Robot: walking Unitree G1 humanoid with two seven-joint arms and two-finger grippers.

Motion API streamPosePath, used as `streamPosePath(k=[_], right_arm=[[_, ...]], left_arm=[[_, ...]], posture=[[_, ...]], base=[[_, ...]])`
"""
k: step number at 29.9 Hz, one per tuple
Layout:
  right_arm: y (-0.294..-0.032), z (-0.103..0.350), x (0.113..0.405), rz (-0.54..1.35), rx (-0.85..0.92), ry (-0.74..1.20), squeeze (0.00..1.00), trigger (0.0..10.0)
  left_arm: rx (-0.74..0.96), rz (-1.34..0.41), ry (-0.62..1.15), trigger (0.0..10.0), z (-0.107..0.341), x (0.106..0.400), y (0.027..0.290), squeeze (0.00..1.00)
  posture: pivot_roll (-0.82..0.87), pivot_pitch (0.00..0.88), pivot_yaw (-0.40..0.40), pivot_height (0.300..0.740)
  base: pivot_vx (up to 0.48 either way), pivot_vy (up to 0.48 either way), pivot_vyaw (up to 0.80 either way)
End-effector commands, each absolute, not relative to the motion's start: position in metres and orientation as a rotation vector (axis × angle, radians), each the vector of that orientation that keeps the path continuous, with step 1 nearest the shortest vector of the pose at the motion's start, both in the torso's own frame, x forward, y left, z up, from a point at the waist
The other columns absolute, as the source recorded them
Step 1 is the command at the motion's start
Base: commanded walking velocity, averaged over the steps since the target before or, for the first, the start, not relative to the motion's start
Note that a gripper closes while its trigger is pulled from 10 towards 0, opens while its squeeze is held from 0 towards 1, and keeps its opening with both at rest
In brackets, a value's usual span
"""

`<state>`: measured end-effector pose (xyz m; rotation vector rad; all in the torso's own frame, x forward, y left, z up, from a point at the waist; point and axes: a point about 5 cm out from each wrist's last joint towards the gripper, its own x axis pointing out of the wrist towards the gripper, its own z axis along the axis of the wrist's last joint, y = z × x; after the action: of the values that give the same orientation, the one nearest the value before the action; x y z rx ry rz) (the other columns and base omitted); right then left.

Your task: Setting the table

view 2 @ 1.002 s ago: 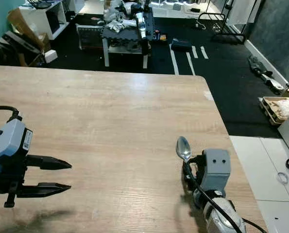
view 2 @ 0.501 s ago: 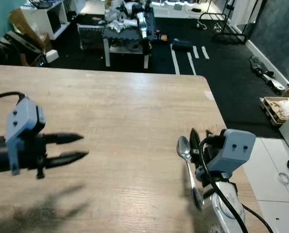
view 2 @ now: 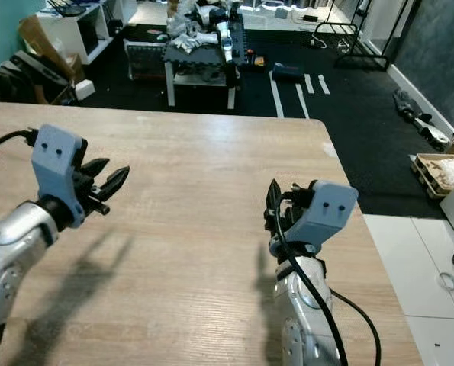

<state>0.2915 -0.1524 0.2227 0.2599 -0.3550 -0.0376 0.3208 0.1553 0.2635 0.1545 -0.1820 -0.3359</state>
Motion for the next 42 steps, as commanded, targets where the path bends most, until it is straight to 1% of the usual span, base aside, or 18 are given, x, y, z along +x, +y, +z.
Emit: streamPosePath(k=[1, 10, 14, 31, 42], right_arm=[[-0.1511, 0.2169, 0.2930, -0.050, 0.271, -0.341, 0.00, 10.0], [-0.1491, 0.2120, 0.2942, -0.045, 0.269, -0.328, 0.00, 10.0], [-0.1478, 0.2109, 0.2951, -0.034, 0.269, -0.325, 0.00, 10.0], [-0.1471, 0.2101, 0.2988, -0.023, 0.255, -0.318, 0.00, 10.0], [-0.1493, 0.2082, 0.3003, -0.028, 0.241, -0.309, 0.00, 10.0]], left_arm=[[0.163, -0.279, -0.187, 10.0, 0.2588, 0.3253, 0.1548, 0.00], [0.158, -0.242, -0.196, 10.0, 0.2542, 0.3289, 0.1537, 0.00], [0.157, -0.232, -0.199, 10.0, 0.2527, 0.3297, 0.1539, 0.00], [0.160, -0.214, -0.214, 10.0, 0.2502, 0.3318, 0.1549, 0.00], [0.160, -0.213, -0.220, 10.0, 0.2508, 0.3323, 0.1550, 0.00]], posture=[[0.12, 0.151, 0.100, 0.740], [0.12, 0.144, 0.094, 0.740], [0.12, 0.143, 0.092, 0.740], [0.11, 0.128, 0.085, 0.740], [0.11, 0.134, 0.088, 0.740]], base=[[0.000, 0.000, 0.00], [0.000, 0.000, 0.00], [-0.255, 0.000, 0.00], [-0.383, 0.000, 0.00], [-0.387, 0.000, 0.00]])
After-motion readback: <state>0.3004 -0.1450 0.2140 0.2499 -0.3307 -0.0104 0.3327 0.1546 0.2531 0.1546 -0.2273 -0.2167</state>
